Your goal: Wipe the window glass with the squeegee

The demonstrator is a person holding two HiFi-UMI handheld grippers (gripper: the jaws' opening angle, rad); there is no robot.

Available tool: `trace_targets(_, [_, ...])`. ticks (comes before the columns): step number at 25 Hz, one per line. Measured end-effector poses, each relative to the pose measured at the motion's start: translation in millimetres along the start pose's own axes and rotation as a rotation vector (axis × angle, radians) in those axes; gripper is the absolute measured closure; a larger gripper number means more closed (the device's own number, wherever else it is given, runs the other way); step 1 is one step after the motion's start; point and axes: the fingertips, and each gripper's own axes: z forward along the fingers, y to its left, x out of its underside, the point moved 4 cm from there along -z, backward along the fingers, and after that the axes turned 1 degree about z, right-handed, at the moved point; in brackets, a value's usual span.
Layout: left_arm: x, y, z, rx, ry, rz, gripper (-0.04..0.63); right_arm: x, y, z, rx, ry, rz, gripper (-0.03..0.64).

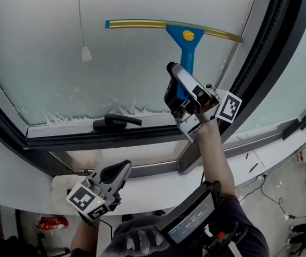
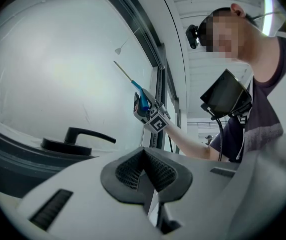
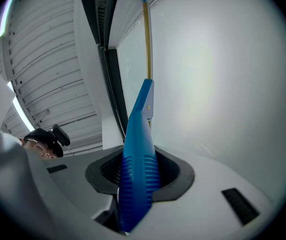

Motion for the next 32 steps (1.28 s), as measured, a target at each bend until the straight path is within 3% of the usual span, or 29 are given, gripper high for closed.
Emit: trace_targets(32, [20,-10,3,-0.093,0.043,-0.036,0.591,66,-31,-60,0.030,0.031,0.148,0.504])
